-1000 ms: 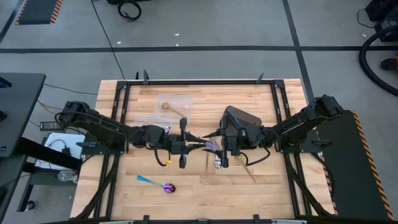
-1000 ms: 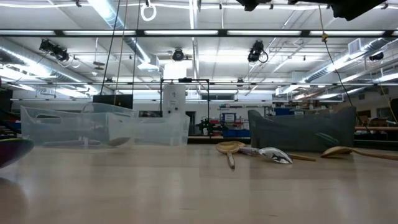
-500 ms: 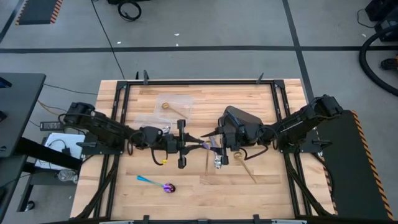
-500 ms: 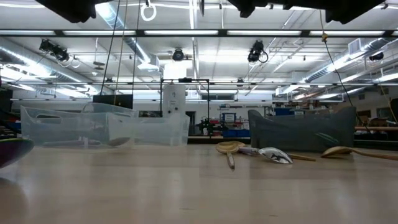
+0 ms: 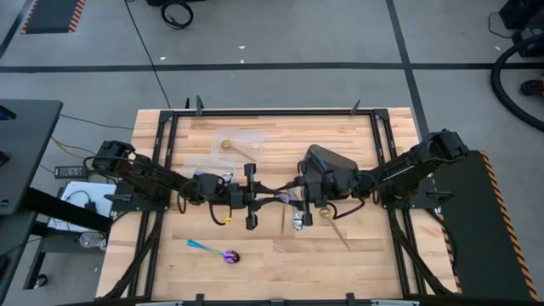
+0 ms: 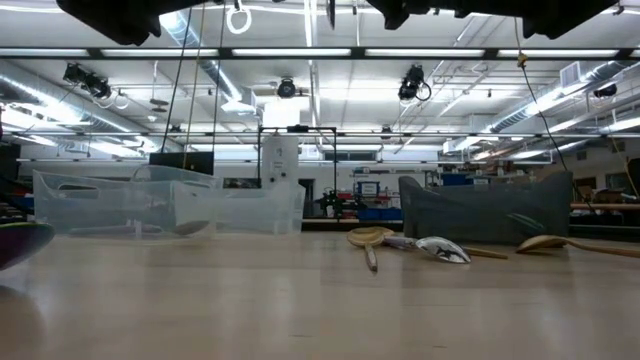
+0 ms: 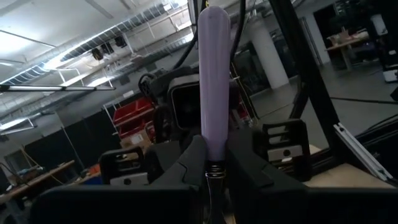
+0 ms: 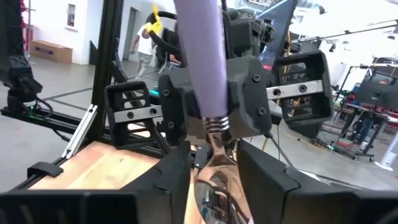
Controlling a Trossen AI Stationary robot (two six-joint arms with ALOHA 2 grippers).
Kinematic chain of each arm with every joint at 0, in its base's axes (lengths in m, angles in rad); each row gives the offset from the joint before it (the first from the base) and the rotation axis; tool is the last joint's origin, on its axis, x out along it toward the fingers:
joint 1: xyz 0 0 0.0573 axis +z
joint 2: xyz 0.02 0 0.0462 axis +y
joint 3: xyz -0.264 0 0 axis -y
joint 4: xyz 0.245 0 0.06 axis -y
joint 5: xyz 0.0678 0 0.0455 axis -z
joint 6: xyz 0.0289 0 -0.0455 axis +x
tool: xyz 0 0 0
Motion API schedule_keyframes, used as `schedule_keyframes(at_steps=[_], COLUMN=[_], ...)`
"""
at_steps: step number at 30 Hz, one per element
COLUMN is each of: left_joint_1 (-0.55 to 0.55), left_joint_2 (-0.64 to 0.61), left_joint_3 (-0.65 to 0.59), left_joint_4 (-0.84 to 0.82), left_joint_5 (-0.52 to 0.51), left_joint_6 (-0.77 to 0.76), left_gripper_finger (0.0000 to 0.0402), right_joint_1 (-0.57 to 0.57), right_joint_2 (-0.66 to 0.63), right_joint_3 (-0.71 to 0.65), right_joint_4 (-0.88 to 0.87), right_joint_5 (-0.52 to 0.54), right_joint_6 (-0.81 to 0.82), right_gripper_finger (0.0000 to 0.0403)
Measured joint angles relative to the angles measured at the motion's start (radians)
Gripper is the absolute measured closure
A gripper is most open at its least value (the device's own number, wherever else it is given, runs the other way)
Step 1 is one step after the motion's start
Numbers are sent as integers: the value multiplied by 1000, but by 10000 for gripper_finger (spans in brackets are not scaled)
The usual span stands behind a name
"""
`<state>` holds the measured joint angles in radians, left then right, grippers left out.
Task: Sort silverware by color (type)
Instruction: Put the blue spoon into the bottom transparent bin
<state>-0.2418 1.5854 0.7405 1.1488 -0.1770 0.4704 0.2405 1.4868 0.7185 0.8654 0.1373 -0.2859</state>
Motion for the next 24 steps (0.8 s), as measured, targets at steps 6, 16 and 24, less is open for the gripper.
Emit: schedule_keyframes(at_steps=[6, 16, 24], left_joint_1=[21, 24, 20], left_joint_2=[0, -1, -4], left_joint_3=[0, 0, -1], left_joint_4=[-23, -42, -59], left_joint_5=[24, 26, -53], left_joint_6=[-48, -61, -84], left_gripper_finger=[356, 356, 299], right_joint_1=[0, -2, -2], right_joint_2=[0, 0, -2], right_joint_3=[0, 0, 1], right_joint_4=[1, -9, -75], right_joint_5=[-2, -2, 47], right_joint_6=[-3, -6, 28], right_gripper_finger=[306, 361, 383])
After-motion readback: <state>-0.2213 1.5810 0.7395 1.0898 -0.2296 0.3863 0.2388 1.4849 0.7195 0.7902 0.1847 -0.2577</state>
